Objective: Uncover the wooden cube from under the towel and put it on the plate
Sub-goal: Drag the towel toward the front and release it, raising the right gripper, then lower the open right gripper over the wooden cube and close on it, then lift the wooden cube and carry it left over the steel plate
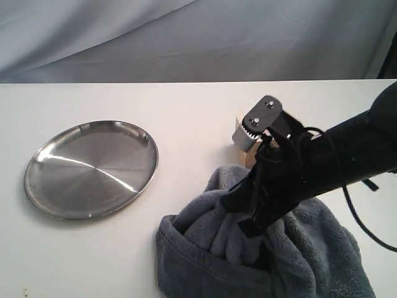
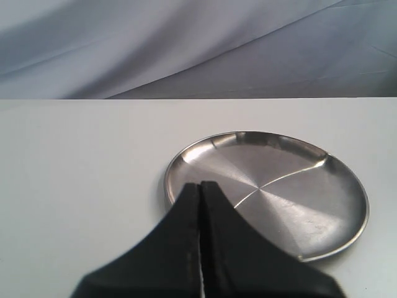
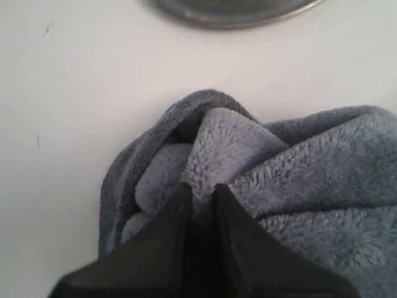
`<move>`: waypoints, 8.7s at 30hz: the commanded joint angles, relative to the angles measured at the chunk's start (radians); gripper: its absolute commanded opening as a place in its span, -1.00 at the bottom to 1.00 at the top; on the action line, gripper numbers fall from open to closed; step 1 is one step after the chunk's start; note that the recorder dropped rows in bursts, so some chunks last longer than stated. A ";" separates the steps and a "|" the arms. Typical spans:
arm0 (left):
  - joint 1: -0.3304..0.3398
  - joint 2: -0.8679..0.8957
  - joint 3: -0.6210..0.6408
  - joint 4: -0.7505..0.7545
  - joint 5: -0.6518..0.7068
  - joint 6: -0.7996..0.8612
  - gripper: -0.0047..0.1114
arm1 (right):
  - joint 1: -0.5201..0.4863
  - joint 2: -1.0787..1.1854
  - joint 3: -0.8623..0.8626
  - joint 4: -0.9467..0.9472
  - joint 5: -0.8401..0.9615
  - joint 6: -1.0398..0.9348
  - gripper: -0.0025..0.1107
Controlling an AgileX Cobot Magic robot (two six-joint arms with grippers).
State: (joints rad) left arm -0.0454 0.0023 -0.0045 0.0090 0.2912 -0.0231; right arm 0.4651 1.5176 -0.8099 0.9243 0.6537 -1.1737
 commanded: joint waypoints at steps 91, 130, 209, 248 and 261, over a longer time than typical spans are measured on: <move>-0.005 -0.002 0.005 -0.003 -0.007 -0.001 -0.92 | 0.128 0.278 0.005 -0.134 -1.296 0.521 -0.96; -0.005 -0.002 0.005 -0.003 -0.007 -0.001 -0.92 | -0.066 0.227 -0.309 -0.715 -0.517 0.753 0.90; -0.005 -0.002 0.005 -0.003 -0.007 -0.001 -0.92 | -0.113 0.317 -0.309 -0.660 -0.546 0.837 -0.96; -0.005 -0.002 0.005 -0.003 -0.007 -0.001 -0.92 | 0.305 0.532 -0.501 -0.949 -0.963 1.133 -0.96; -0.005 -0.002 0.005 -0.003 -0.007 -0.001 -0.92 | 0.362 0.846 -0.861 -0.986 -0.961 1.181 -0.96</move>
State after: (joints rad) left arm -0.0454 0.0023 -0.0045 0.0090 0.2912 -0.0231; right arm 0.8263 2.3395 -1.6152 -0.0533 -0.2547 0.0000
